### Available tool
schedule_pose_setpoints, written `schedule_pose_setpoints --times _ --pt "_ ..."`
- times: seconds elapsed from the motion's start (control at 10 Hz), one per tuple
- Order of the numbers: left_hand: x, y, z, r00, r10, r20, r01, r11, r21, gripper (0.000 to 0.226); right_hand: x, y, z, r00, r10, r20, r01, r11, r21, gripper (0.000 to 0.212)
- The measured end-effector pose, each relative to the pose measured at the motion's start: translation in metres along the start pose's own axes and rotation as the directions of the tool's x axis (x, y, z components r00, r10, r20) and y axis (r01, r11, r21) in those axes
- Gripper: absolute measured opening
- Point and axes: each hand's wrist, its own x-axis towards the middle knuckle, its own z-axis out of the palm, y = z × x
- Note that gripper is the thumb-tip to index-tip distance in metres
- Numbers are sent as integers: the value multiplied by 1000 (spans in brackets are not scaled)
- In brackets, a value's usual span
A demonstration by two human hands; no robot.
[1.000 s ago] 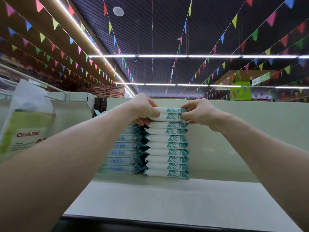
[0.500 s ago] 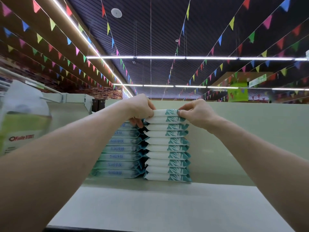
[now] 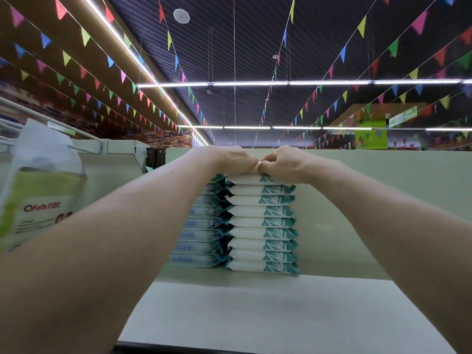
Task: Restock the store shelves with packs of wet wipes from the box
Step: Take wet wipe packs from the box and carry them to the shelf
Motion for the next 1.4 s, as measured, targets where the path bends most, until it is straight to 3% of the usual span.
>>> schedule_pose_setpoints --times 0.3,0.6,1.0,1.2,1.3,1.4 --pt "-9 1 11 996 78 39 -78 997 -6 44 -1 7 7 999 -48 19 49 997 -66 43" --pt "-16 -12 20 991 135 -20 -131 981 144 45 -11 5 13 994 -100 -35 94 986 -137 41" --pt "-25 -7 -4 980 142 141 -153 986 70 50 -23 2 -4 997 -44 62 42 999 29 47" --pt "-33 -9 -1 992 112 53 -119 980 157 65 -42 10 -13 1000 -9 27 9 1000 -5 55" --pt "-31 -8 5 993 120 22 -122 984 132 62 -42 8 -5 1000 -27 11 27 1000 16 58" --pt "-33 -9 1 995 95 34 -99 985 144 71 -42 9 -5 999 34 -5 -32 973 227 72"
